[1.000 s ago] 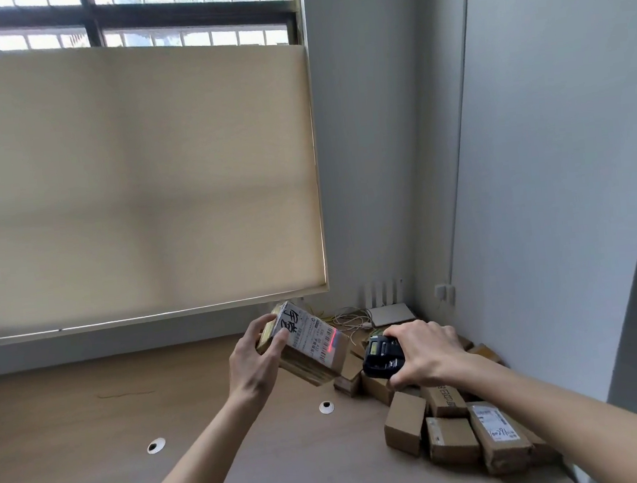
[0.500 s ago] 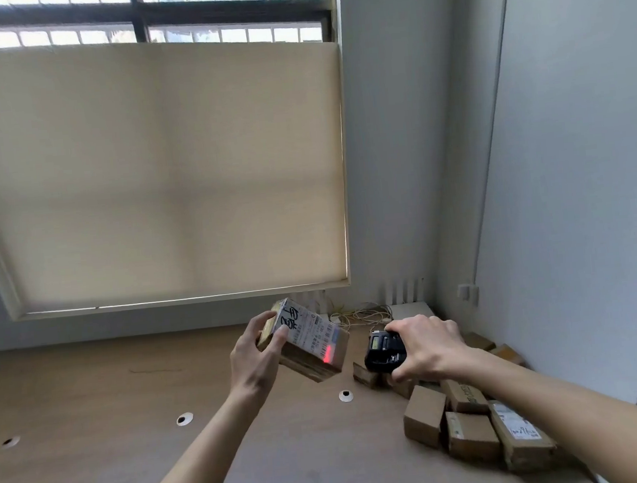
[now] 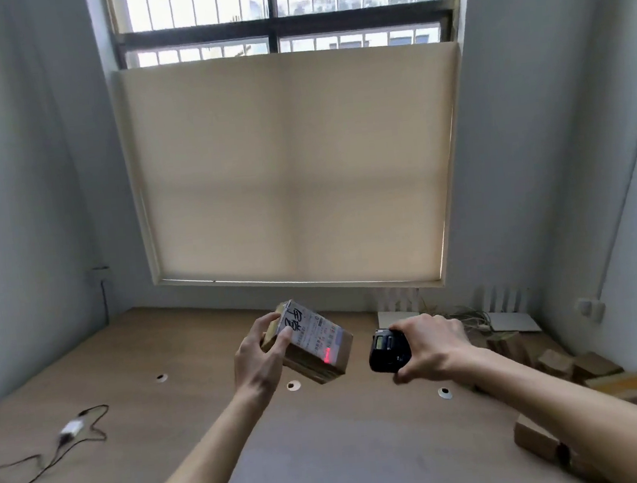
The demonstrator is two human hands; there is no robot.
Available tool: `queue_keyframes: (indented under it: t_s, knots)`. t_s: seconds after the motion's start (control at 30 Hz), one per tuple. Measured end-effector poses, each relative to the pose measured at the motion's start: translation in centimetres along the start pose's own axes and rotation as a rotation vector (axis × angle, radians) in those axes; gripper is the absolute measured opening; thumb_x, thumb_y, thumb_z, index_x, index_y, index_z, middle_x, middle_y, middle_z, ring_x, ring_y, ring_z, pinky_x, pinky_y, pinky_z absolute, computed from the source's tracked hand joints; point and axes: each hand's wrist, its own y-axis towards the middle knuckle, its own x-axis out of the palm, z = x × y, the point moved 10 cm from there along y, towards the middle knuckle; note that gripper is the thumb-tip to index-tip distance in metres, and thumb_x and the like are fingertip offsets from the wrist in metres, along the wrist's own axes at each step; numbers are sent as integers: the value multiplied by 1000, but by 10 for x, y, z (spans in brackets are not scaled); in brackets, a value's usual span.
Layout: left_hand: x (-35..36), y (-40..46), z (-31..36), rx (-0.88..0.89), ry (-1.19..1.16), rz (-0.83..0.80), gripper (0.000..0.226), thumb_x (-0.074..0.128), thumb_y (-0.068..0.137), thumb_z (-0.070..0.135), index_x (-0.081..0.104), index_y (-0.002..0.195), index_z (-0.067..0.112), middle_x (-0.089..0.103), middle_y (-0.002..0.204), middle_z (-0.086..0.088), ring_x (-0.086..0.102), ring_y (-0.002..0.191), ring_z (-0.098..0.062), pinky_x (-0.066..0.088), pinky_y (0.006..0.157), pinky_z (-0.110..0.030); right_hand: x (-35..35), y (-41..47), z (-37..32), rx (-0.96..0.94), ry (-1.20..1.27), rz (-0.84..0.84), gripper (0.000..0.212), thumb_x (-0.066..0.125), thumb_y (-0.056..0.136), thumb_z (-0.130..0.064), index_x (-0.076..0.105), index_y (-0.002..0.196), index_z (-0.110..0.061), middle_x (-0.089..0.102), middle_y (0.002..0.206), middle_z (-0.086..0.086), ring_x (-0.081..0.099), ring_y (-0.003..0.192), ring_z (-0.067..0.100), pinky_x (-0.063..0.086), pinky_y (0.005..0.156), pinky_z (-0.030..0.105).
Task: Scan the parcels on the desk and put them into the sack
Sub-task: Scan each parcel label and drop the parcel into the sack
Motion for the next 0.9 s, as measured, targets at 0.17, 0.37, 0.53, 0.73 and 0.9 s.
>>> queue_keyframes:
  t_s: [0.17, 0.37, 0.53, 0.73, 0.9]
  knots:
    - [-123, -13, -29, -21, 20, 100, 43, 56, 80, 61, 59, 121, 46, 70, 107, 1, 64, 102, -19, 54, 84, -36, 3, 4, -118, -124, 24, 5, 64, 84, 61, -59, 64, 118, -35, 71, 112, -9, 66, 105, 19, 34, 65, 29]
    - [-274, -49, -72, -136, 34, 280, 38, 57, 86, 56, 59, 122, 44, 68, 100, 5, 63, 94, -12, 43, 66, -21, 28, 4, -274, -278, 211, -73, 69, 84, 63, -64, 59, 122, -38, 68, 113, -12, 61, 98, 16, 41, 72, 30]
    - [-402, -87, -129, -276, -87, 472, 38, 66, 74, 54, 58, 111, 61, 69, 117, 2, 66, 107, -20, 58, 90, -42, 58, 6, -418, -399, 536, -208, 65, 86, 56, -64, 62, 111, -38, 68, 102, -17, 64, 96, 10, 52, 80, 31]
    - [-525, -149, -181, -407, -231, 615, 73, 77, 72, 35, 47, 135, 57, 54, 138, 5, 53, 125, -22, 47, 105, -43, 90, -18, -608, -626, 891, -412, 70, 90, 44, -60, 74, 104, -28, 76, 94, -8, 71, 90, 12, 57, 85, 32]
    - [-618, -190, -227, -517, -324, 725, 44, 76, 86, 23, 55, 120, 42, 68, 116, -4, 65, 97, -22, 63, 69, -36, 119, -33, -743, -760, 962, -527, 62, 91, 51, -56, 77, 105, -29, 76, 87, -14, 70, 83, 4, 54, 78, 24]
